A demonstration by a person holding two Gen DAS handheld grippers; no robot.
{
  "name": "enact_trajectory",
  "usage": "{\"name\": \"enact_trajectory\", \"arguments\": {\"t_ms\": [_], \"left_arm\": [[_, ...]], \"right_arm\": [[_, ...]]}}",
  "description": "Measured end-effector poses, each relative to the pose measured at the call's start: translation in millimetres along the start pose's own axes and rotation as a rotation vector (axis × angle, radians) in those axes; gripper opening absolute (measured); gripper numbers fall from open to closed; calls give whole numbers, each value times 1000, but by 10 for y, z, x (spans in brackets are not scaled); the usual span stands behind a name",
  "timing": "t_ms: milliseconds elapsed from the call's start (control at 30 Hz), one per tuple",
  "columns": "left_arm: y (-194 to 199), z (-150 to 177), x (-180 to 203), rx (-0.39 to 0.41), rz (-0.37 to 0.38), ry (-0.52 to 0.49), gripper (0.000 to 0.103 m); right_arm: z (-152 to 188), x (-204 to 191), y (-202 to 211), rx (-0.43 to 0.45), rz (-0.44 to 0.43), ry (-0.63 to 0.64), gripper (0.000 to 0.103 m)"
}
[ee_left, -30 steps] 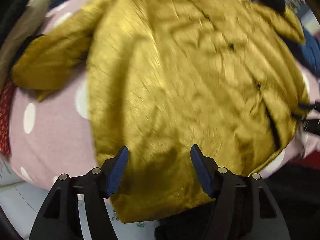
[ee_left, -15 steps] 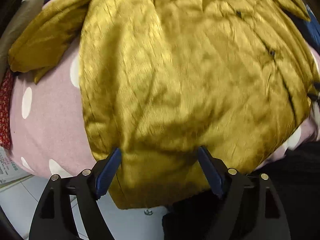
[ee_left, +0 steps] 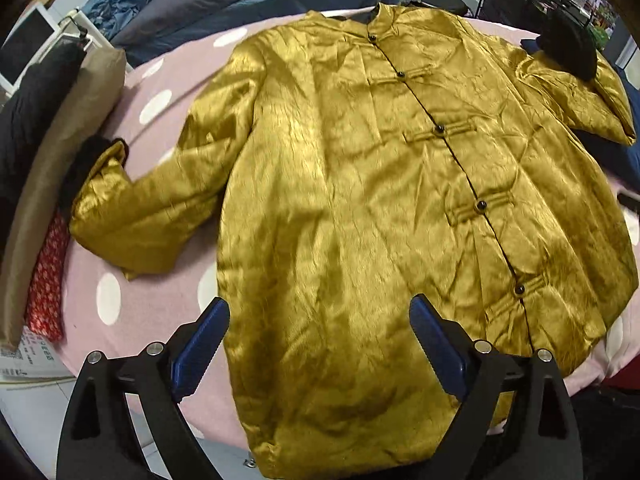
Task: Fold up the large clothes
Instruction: 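Open both tools and release the hem of the flattened jacket, then grasp the sleeve by its black fur cuff with the right tool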
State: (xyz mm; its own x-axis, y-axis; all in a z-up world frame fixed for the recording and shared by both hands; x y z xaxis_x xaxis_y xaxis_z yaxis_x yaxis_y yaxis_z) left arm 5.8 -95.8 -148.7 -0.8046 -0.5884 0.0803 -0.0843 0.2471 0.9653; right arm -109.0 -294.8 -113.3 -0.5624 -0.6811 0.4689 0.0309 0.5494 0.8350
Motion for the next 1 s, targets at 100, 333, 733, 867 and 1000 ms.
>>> {"name": "enact_trajectory", "arguments": {"t_ms": [100,333,733,867,1000], "left_arm": [[83,-54,-77,4,-56,-22,89],[92,70,-272,-32,-114,38,91],[80,215,-353,-60,-114,111,91],[65,177,-294,-52,-110,108,91],[85,83,-215,-21,-94,102,91]], "right_arm": [[-299,103,-103,50,56,-19,80],[-990,322,-446,117,236,16,80],[-1174,710,-948,71,267,-100,18],[-1263,863,-720,124,158,-219,12],[-1447,814,-438,191,56,-257,12]]}}
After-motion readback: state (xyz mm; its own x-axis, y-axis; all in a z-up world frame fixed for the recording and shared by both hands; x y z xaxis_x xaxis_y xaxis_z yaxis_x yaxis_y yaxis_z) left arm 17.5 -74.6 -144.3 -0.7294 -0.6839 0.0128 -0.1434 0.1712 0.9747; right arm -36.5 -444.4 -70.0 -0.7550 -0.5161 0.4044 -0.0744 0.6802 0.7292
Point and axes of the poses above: each gripper's, at about its wrist camera, not at the fingertips, and y roughly against the way its jaws point, x to its right, z to its underside, the point moved 5 cm from there along -y, roughly the way its jaws point, and after that the axes turned 14 degrees about z, right-handed, at the moved point
